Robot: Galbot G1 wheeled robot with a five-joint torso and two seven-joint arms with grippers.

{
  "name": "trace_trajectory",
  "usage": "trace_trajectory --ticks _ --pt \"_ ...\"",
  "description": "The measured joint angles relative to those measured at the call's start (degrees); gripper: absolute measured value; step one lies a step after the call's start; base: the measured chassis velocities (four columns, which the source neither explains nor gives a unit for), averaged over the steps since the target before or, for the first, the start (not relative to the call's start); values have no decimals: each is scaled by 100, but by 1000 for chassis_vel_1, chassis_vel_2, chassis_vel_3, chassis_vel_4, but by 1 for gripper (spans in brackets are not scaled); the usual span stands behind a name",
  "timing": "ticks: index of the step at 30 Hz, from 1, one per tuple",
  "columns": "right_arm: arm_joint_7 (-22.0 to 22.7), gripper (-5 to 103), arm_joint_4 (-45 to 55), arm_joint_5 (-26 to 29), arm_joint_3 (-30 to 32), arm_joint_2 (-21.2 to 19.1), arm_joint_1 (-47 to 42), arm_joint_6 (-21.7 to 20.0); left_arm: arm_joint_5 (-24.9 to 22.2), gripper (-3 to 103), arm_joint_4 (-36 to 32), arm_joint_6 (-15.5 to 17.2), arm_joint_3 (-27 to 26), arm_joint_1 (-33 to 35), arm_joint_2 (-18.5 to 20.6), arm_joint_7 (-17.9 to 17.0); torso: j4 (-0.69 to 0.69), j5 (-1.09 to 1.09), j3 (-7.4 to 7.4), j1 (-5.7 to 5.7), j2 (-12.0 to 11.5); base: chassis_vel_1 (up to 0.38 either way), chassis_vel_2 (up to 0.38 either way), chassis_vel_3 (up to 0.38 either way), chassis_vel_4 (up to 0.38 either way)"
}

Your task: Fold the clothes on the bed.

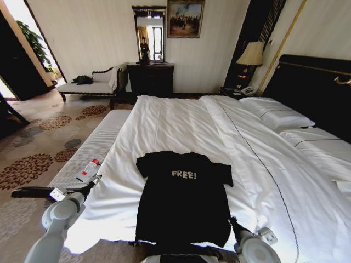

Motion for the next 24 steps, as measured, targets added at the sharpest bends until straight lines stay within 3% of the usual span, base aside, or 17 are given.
trace_trajectory --ticks 5,10,13,15,17,18,22,24 --pt "77 -3 174 -45 -29 66 -62 -27 -42 100 16 -4 26 -58 -2 0 -1 0 0 0 0 0 0 0 0" --pt "40 17 399 -229 -75 73 -61 -30 -120 100 27 19 87 -183 13 0 -1 0 0 0 0 0 0 0 0" --pt "-46 22 534 -466 -65 23 -28 15 -239 100 66 43 149 -331 45 2 0 0 0 0 0 0 0 0 0" --pt "-260 33 646 -1110 8 -122 80 251 -494 100 185 79 291 -578 62 48 -3 0 0 0 0 0 0 0 0" --pt "-386 44 701 -1294 121 -265 176 339 -520 100 391 40 512 -742 22 214 1 1 0 0 0 0 0 0 0" --pt "-386 44 701 -1294 121 -265 176 339 -520 100 391 40 512 -742 22 214 1 1 0 0 0 0 0 0 0" --pt "-414 55 741 -1297 294 -340 224 349 -312 100 653 -145 1005 -985 -66 488 1 0 0 0 0 0 0 0 0" --pt "-414 66 726 -1294 382 -343 236 349 61 100 772 -331 1609 -1237 -201 663 -3 -1 0 0 0 0 0 0 0"
